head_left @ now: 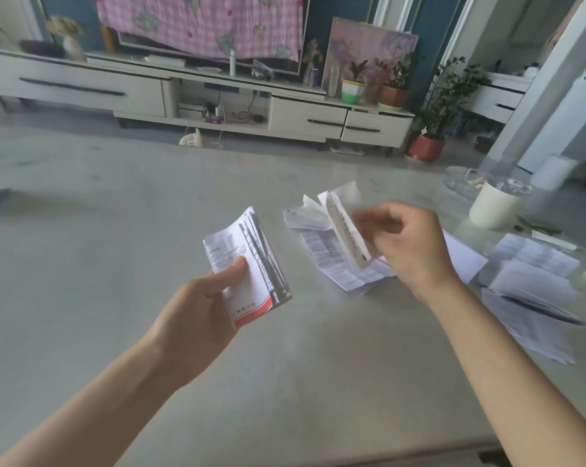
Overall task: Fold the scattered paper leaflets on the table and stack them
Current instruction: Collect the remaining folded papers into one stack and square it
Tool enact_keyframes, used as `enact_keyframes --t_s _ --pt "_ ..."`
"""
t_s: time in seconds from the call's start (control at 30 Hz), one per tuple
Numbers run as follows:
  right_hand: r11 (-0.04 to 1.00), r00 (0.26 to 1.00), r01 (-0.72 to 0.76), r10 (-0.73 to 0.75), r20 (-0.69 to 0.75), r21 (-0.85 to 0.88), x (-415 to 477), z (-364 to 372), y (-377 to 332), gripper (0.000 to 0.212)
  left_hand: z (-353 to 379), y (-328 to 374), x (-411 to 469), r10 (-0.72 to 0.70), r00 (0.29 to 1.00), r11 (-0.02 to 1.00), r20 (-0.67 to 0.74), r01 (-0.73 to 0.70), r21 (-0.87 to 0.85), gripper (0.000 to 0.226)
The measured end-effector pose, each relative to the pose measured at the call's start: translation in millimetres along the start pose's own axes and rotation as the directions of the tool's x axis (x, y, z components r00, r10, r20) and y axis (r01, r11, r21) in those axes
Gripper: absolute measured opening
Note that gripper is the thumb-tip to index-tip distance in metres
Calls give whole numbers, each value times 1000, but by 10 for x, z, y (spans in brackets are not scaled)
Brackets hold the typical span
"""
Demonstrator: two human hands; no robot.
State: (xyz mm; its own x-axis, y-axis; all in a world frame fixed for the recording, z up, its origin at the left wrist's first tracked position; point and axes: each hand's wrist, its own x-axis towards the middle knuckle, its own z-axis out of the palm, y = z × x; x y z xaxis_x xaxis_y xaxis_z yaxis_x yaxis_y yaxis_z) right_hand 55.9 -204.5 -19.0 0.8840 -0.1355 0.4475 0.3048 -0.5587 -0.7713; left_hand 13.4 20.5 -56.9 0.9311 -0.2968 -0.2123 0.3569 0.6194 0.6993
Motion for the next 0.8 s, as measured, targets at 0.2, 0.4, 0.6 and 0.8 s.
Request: enact_keyframes --t_s 0.2,0.4,0.6,0.8 --pt "947 928 -248 172 330 204 -492 178 -262 28 85 -59 -47 -26 981 990 190 -1 139 36" --pt "889 843 -373 204 498 268 -623 253 -262 49 73 -225 -61 81 995 953 59 -94 287 28" --pt "951 951 -234 182 249 201 -570 237 -227 18 109 -199 -65 173 982 932 -80 -137 335 18" --pt "821 946 -315 230 229 476 -595 223 -357 29 58 -240 -55 215 964 902 -154 -136 411 14"
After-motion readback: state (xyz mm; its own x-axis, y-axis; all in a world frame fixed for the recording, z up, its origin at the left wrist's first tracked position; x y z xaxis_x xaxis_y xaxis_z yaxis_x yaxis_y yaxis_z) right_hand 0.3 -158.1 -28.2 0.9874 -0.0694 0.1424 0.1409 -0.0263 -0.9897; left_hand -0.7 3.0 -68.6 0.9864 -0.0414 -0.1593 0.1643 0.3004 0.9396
